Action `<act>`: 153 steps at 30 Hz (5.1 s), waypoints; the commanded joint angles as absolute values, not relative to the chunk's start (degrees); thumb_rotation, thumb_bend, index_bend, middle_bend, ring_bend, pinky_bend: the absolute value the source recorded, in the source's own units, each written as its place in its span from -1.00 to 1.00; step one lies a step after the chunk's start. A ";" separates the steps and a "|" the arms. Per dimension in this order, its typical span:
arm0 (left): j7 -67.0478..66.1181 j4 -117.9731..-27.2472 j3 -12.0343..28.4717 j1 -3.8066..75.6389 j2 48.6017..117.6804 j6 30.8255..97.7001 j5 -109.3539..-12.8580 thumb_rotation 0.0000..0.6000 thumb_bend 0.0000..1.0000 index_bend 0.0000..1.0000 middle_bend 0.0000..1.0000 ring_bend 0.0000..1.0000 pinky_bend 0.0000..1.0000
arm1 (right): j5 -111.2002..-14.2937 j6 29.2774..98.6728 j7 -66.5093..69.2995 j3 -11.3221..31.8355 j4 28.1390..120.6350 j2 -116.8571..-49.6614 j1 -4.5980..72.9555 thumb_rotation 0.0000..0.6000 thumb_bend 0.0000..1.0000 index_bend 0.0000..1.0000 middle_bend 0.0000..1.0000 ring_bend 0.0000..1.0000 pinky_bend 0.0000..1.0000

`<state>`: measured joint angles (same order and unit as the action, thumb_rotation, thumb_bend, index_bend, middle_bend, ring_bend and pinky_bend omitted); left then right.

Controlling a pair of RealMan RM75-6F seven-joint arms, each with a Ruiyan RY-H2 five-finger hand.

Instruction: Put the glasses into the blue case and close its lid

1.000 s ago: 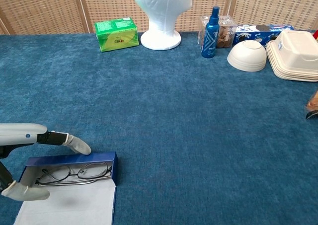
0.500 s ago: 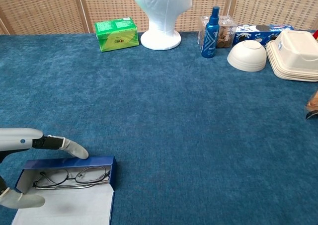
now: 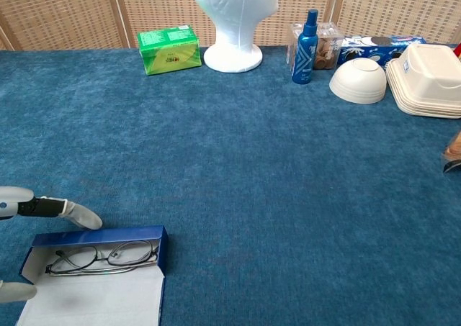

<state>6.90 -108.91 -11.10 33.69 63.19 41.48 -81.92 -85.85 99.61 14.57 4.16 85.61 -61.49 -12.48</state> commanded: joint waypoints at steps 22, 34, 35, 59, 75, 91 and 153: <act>6.16 -110.13 -11.76 32.87 62.61 41.47 -83.10 0.38 -0.53 -0.78 -0.74 -1.00 -1.00 | -85.84 99.55 14.81 4.12 85.40 -61.61 -12.44 0.75 -0.56 -1.00 -0.75 -1.00 -0.67; 6.03 -110.08 -11.07 30.35 62.15 46.77 -84.37 0.37 -0.53 -0.81 -0.77 -1.00 -1.00 | -86.12 99.53 15.29 4.07 85.11 -61.59 -12.32 0.74 -0.56 -1.00 -0.75 -1.00 -0.67; 5.26 -109.94 -10.83 29.49 62.36 48.65 -84.72 0.36 -0.53 -0.81 -0.77 -1.00 -1.00 | -86.17 99.51 15.33 4.07 85.09 -61.59 -12.28 0.75 -0.56 -1.00 -0.75 -1.00 -0.68; -10.05 -97.12 -17.77 7.58 72.15 81.95 -104.96 0.70 -0.40 -0.69 -0.85 -1.00 -1.00 | -91.35 94.89 13.33 3.38 85.48 -62.35 -6.75 0.75 -0.56 -1.00 -0.75 -1.00 -0.68; -17.96 -84.73 -18.97 -2.42 78.97 90.81 -109.93 1.00 -0.45 -0.55 -0.86 -1.00 -1.00 | -94.50 94.11 14.74 2.60 84.37 -62.94 -3.89 0.73 -0.56 -1.00 -0.75 -1.00 -0.67; -20.72 -61.85 -17.26 -7.29 90.27 98.24 -115.79 1.00 -0.54 -0.67 -0.92 -1.00 -1.00 | -95.55 95.73 18.17 1.51 81.37 -63.13 -3.74 0.75 -0.56 -1.00 -0.75 -1.00 -0.67; -30.44 -45.17 -19.57 1.01 100.69 97.48 -126.19 1.00 -0.55 -0.78 -0.95 -1.00 -1.00 | -95.09 103.83 33.91 -0.02 70.69 -62.74 -6.91 0.72 -0.56 -1.00 -0.75 -1.00 -0.67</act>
<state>-30.40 -45.08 -19.49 0.90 100.67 97.44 -126.09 -95.10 103.80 33.89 0.00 70.72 -62.75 -6.88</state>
